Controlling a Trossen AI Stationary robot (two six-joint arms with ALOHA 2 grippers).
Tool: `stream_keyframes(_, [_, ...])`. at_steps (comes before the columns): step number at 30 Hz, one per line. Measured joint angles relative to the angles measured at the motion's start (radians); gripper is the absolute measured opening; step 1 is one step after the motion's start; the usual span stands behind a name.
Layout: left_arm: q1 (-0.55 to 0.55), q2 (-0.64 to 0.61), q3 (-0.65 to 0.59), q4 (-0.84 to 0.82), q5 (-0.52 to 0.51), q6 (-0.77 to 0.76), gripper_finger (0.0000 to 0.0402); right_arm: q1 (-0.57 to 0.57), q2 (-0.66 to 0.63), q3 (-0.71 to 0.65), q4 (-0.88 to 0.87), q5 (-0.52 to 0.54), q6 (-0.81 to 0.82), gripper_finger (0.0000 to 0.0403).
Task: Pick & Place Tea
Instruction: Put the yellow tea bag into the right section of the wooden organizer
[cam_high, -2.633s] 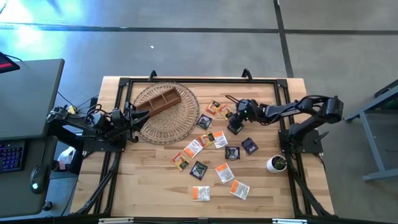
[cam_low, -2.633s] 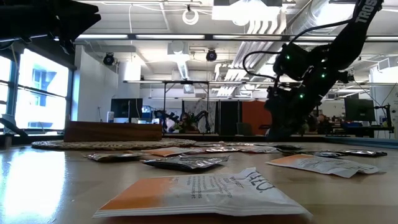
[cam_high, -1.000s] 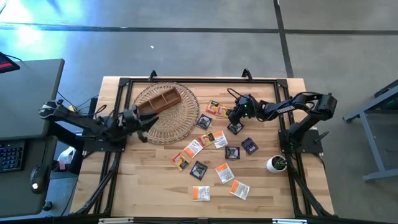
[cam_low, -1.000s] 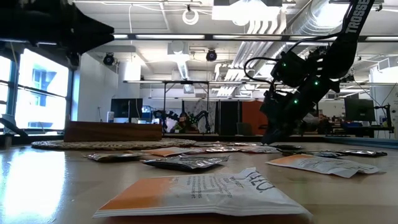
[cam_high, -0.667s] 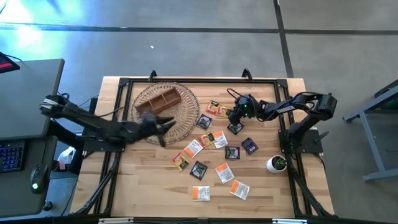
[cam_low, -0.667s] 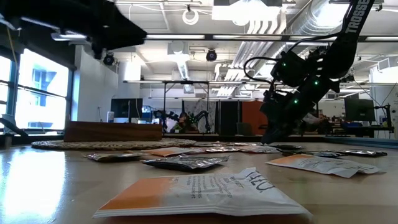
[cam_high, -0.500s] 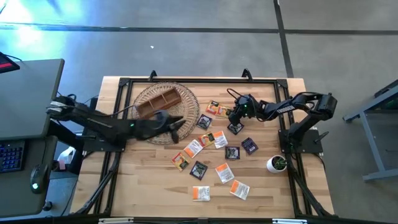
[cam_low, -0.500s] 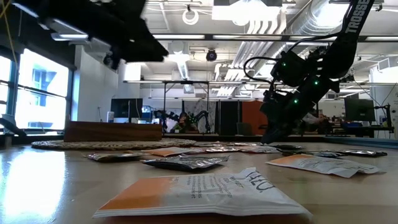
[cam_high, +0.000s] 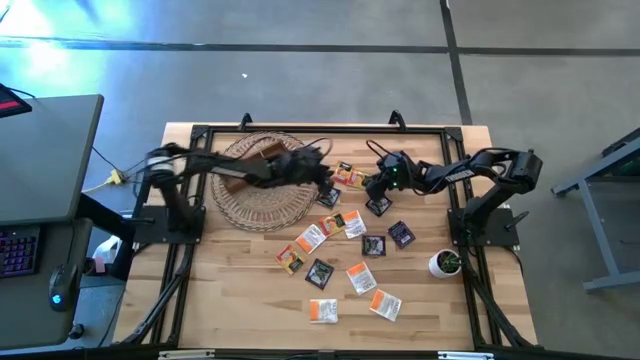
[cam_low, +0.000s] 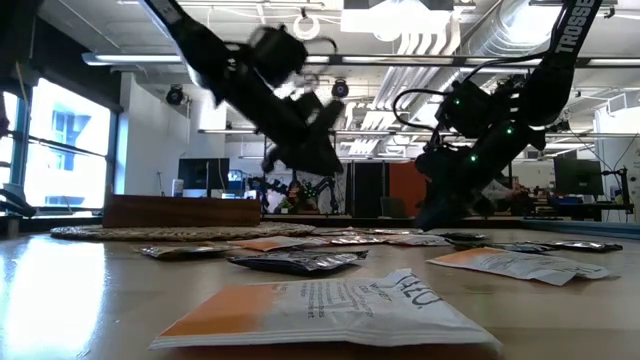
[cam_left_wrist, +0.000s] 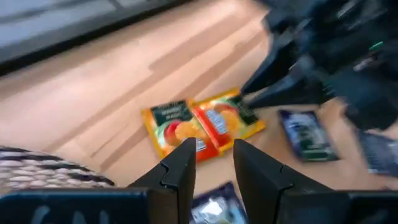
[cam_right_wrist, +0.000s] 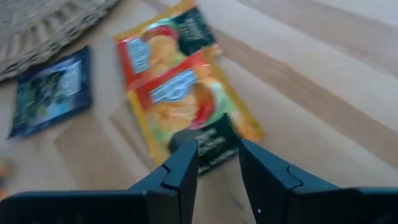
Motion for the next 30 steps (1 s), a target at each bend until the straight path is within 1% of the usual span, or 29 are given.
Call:
stream_keyframes(4, [0.026,0.131,0.118,-0.007,0.015,-0.005,0.0107,0.000,0.000,0.000,-0.011,-0.024,0.062,0.0114])
stream_keyframes(7, [0.033,0.200,0.208,-0.068,0.015,0.017,0.0107,0.000,-0.001,0.000,-0.022,-0.032,0.117,0.0114])
stream_keyframes(10, [0.031,0.251,0.285,-0.142,0.008,0.065,0.0107,0.000,-0.002,0.002,-0.043,-0.016,0.124,0.0114])
stream_keyframes(13, [0.026,0.267,0.344,-0.235,-0.041,0.076,0.0107,0.000,-0.003,0.002,-0.059,0.000,0.163,0.0114])
stream_keyframes(16, [0.016,0.267,0.360,-0.260,-0.074,0.080,0.0107,0.000,-0.003,0.002,-0.056,-0.012,0.195,0.0114])
stream_keyframes(18, [0.015,0.269,0.360,-0.264,-0.077,0.092,0.0107,0.000,-0.003,0.002,-0.046,-0.028,0.217,0.0114])
stream_keyframes(22, [0.015,0.269,0.360,-0.264,-0.077,0.095,0.0107,0.000,-0.002,0.000,-0.030,-0.023,0.267,0.0114])
stream_keyframes(25, [0.016,0.269,0.360,-0.264,-0.075,0.094,0.0107,0.000,-0.002,0.000,-0.032,-0.025,0.279,0.0114])
stream_keyframes(30, [0.011,0.269,0.359,-0.262,-0.040,0.053,0.0107,0.002,-0.002,0.000,-0.034,-0.024,0.276,0.0114])
